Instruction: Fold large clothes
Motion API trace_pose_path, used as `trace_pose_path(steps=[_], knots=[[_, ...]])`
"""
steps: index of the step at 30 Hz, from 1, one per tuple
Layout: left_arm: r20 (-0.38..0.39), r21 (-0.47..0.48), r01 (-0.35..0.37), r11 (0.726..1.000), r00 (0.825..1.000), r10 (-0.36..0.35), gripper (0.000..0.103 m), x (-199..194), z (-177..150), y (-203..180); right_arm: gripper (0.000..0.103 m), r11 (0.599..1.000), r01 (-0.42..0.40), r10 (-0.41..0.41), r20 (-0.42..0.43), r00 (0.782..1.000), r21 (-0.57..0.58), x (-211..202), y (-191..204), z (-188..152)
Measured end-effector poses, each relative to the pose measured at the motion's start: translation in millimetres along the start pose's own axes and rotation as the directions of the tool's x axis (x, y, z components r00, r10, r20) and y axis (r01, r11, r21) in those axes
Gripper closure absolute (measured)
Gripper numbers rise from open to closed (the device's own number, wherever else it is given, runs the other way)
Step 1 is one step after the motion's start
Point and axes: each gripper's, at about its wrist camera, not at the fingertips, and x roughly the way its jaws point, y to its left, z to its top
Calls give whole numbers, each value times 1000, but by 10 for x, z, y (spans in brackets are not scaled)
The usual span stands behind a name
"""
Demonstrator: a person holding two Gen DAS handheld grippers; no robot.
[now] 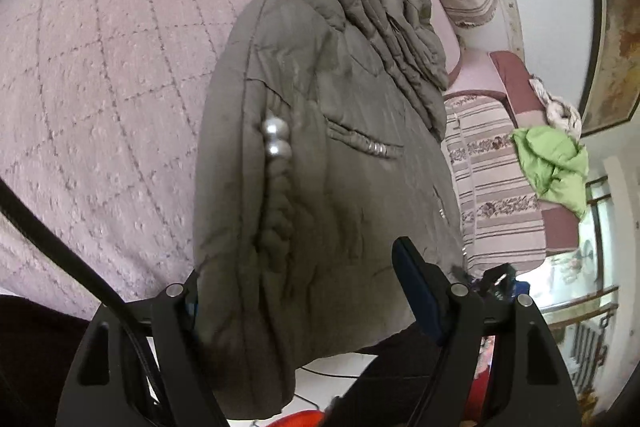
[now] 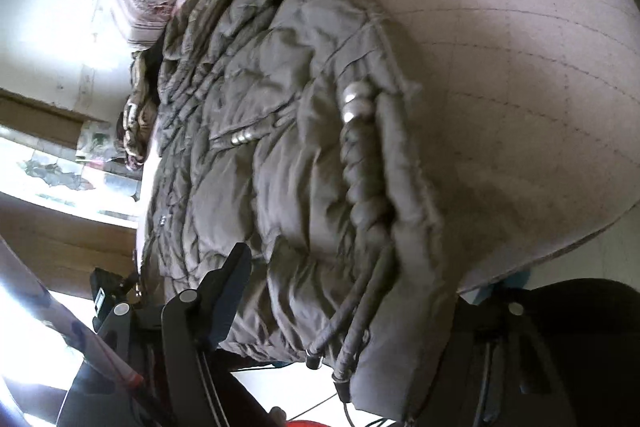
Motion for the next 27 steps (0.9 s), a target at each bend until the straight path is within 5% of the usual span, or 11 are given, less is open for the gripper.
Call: trace_pose_path(steps=[6,16,18,20,22,27], knots=[[0,11,-24,1000,1000,24,29,39,0,-65,43,990,-141,141,30,990,6,51,54,-40],[43,-6,-142,990,989,142,24,170,-42,-240,48,998,-47,47,-10,999,-40,448,295,-116],[48,-8,-227,974,973,227,42,179,-53,-304,60,999,-33,33,0,999,-30,438,293,-124],[45,24,-355,934,934,354,64,205,-59,-417,70,999,-20,21,12,1000,-31,393,303,-132],[67,63,-388,919,921,384,81,146,-57,-546,76,999,-20,22,30,999,-36,311,328,-127],[117,52,-340,939,936,332,88,-162,19,-770,84,995,-59,66,94,993,-75,29,535,-77]])
